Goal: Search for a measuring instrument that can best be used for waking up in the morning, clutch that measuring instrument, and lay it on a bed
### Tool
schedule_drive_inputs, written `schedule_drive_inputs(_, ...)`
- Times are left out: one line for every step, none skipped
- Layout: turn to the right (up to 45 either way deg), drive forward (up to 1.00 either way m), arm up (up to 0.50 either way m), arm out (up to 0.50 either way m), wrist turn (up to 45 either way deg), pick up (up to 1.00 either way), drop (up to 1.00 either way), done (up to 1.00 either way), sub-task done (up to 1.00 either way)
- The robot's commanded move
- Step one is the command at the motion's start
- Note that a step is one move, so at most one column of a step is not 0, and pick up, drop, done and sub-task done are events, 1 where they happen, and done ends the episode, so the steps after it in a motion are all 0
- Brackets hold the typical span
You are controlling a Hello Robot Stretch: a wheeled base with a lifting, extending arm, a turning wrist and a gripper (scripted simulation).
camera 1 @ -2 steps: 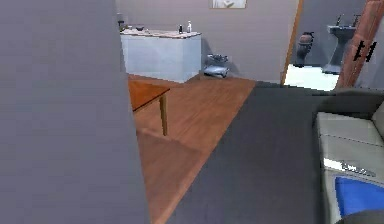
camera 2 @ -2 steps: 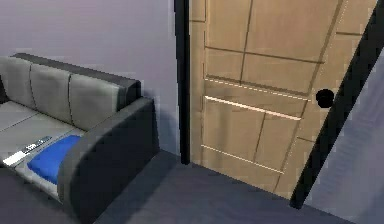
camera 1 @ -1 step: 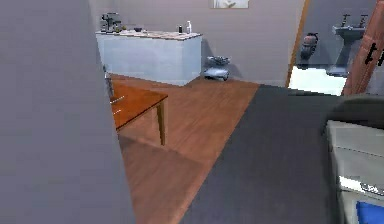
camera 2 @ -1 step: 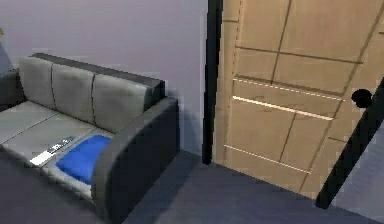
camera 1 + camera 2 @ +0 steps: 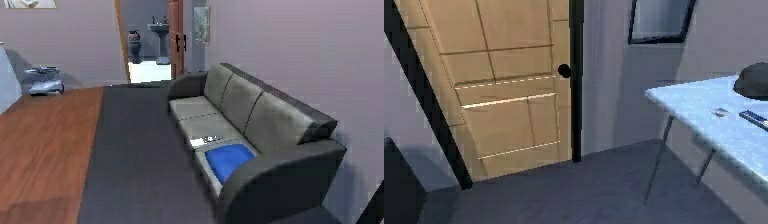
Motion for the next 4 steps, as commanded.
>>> schedule_drive_inputs(45.0,0.0,0.0,0.0,0.0,0.0,0.0,0.0,0.0)
schedule_drive_inputs(24.0,0.0,0.0,0.0,0.0,0.0,0.0,0.0,0.0)
schedule_drive_inputs(3.0,0.0,0.0,0.0,0.0,0.0,0.0,0.0,0.0)
schedule_drive_inputs(0.0,0.05,0.0,0.0,0.0,0.0,0.0,0.0,0.0)
